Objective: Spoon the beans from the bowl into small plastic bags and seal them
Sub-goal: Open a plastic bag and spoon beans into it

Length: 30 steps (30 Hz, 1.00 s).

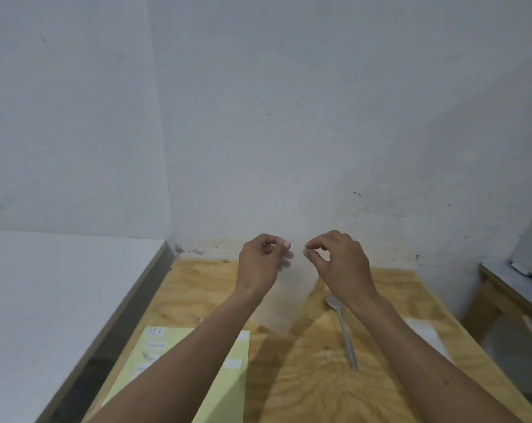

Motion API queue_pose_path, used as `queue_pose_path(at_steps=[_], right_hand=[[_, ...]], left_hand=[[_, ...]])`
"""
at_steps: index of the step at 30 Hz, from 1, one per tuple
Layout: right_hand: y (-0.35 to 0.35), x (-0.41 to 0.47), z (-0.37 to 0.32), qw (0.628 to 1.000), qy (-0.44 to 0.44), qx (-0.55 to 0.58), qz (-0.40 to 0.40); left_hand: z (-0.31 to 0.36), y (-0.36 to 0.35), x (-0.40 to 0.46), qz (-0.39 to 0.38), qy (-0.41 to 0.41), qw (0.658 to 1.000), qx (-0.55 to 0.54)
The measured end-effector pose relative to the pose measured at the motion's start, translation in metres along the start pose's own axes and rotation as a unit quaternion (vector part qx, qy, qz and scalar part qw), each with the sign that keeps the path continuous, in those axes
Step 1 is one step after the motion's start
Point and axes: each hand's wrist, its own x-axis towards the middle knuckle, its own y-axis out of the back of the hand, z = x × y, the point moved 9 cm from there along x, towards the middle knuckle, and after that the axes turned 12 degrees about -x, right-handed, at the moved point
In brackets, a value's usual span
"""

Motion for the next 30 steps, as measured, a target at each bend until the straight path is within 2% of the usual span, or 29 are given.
queue_pose_path(at_steps=[3,6,12,13,15,16,17,20,24,30], right_hand=[[-0.015,0.002,0.009,0.989,-0.042,0.089,-0.110],[-0.022,-0.002,0.007,0.972,-0.056,0.135,-0.183],[-0.021,-0.004,0.018,0.942,-0.132,0.240,-0.196],[-0.020,-0.005,0.018,0.940,-0.136,0.242,-0.200],[-0.015,-0.007,0.017,0.941,-0.145,0.242,-0.188],[-0.013,-0.007,0.018,0.942,-0.152,0.243,-0.175],[-0.011,-0.007,0.018,0.943,-0.157,0.246,-0.163],[-0.012,-0.010,0.016,0.938,-0.163,0.268,-0.151],[-0.014,-0.012,0.012,0.936,-0.163,0.276,-0.145],[-0.019,-0.019,0.016,0.933,-0.220,0.265,-0.106]], left_hand=[[0.003,0.001,0.001,-0.012,-0.011,0.999,0.029],[0.006,0.001,0.001,-0.022,-0.021,0.998,0.054],[0.009,0.002,0.001,-0.040,-0.045,0.992,0.115],[0.009,0.003,0.002,-0.030,-0.064,0.982,0.173],[0.015,0.009,0.001,0.035,-0.115,0.939,0.323],[0.020,0.010,-0.003,0.062,-0.129,0.930,0.339],[0.022,0.009,-0.006,0.067,-0.124,0.937,0.319],[0.009,-0.001,-0.008,0.003,-0.027,0.983,0.184],[0.003,-0.003,-0.010,-0.019,0.003,0.996,0.093],[0.011,-0.008,-0.009,-0.042,-0.011,0.991,0.127]])
